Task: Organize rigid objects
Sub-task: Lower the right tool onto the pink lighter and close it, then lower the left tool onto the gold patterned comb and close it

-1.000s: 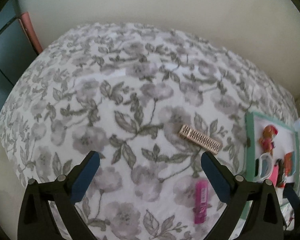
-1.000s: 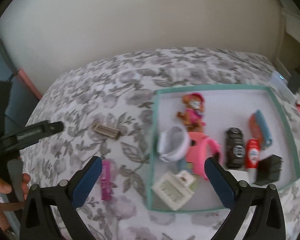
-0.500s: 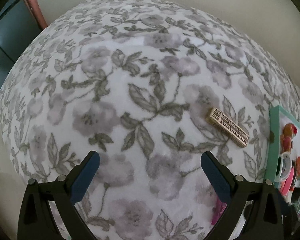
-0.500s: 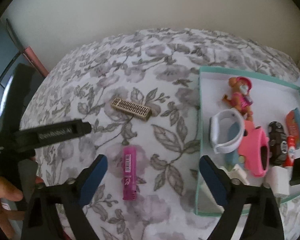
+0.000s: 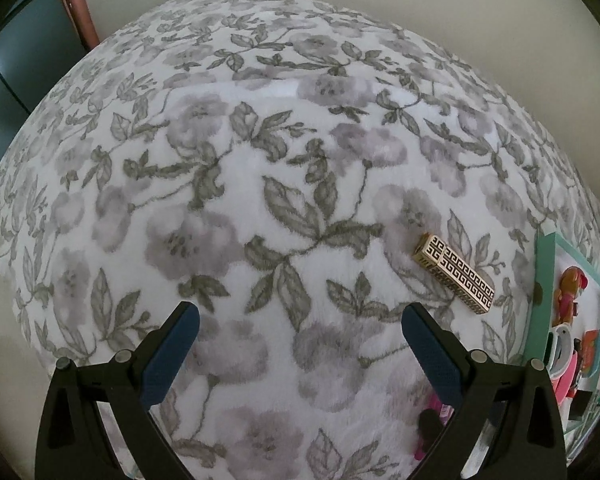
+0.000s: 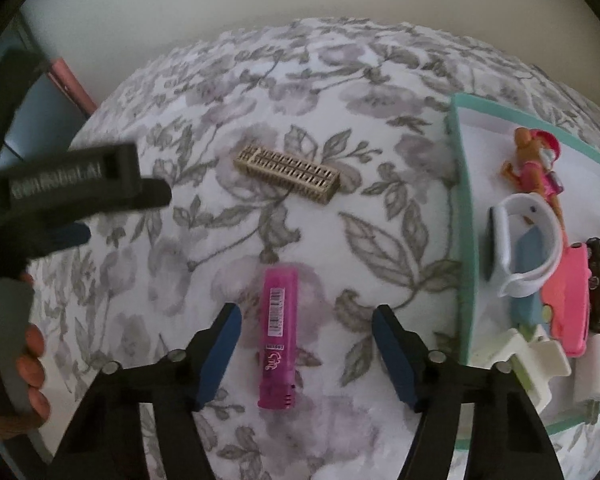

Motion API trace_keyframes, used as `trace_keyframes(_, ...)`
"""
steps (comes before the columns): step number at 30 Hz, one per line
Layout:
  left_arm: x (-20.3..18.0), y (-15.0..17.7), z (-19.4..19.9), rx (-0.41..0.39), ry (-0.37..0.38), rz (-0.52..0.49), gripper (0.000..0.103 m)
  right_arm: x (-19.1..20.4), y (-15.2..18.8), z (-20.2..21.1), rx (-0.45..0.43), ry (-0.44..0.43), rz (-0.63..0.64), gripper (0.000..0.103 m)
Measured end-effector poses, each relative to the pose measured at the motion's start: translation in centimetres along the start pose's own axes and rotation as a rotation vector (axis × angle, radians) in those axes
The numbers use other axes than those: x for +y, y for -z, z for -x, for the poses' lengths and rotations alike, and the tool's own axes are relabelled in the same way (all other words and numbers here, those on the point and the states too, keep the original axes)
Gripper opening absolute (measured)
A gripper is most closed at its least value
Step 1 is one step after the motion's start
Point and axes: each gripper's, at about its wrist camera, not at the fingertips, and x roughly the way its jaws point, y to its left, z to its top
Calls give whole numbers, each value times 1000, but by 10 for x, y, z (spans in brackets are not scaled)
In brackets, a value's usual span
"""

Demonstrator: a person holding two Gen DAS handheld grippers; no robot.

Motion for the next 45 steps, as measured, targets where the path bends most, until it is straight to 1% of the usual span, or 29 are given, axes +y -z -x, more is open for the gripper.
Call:
trace_keyframes(5,-2,-1,-2,6,8,-4,101,12,5,-4,1,52,57,69)
trace_keyframes(7,-3,-1,-3,9,9,-6,101,15,6,-4,-1,83,76,65)
trace_keyframes(9,-5,-2,-4,10,10,-12,101,12,5,-3,-5,103,70,51)
trace_keyframes(12,-7,-4,-4,8,13,-22,101,3,4,-1,-9,95,32,38)
trace_keyframes(18,-18,-7,-5,4,40,-52,101,-10,3,4,-8,71,-7,25)
trace_keyframes(20,-25,-9,-5,-12,62,-76,101,-13,0,2,-7,57,-20,23)
trace_keyframes(27,-50,-10,-12,-37,130,-160,101,-32,-4,4,-17,15,-79,22)
trace_keyframes(32,-68,-11,-17,-69,181,-243,101,-43,-8,7,-39,27,-112,22)
trace_keyframes(37,-79,-9,-27,-95,164,-320,101,-52,-13,12,-63,17,-149,22)
trace_keyframes(42,-90,-10,-30,-130,186,-389,101,-59,-18,19,-83,-4,-185,21)
trace_keyframes(45,-99,-8,-31,-137,191,-429,101,-64,-18,21,-86,-23,-207,21)
